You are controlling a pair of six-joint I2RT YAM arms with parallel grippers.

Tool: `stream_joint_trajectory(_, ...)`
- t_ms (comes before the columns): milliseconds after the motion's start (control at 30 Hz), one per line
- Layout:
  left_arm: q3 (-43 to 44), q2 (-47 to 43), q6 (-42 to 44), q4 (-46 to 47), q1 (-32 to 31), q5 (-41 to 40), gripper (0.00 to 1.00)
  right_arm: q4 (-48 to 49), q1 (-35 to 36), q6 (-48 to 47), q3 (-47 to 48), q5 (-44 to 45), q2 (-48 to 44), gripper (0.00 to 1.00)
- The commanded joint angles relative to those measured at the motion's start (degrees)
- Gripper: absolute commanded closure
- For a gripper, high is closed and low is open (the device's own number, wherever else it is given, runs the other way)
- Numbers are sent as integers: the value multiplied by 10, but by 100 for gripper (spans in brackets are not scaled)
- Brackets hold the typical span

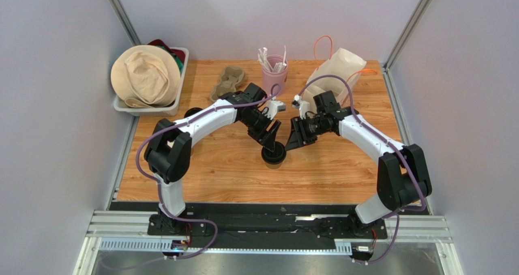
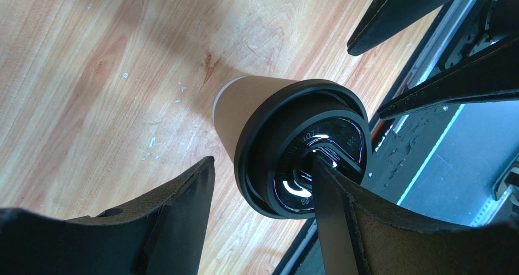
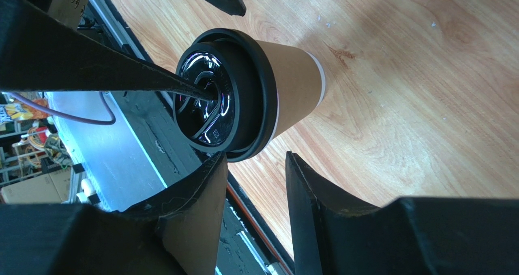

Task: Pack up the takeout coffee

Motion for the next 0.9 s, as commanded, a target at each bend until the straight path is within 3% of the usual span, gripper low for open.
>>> stream_joint_trajectory(0,-17,5,32,11,0,-96,33,33,8,7,6,11,-5,57)
stream_joint_trajectory(300,-19,-1,33,11,0,-101,33,47,39,5,0,66,-11,60)
stream_joint_trajectory(867,-22,10,33,12,-14,-115,34,60,47,5,-13,70,-5,66)
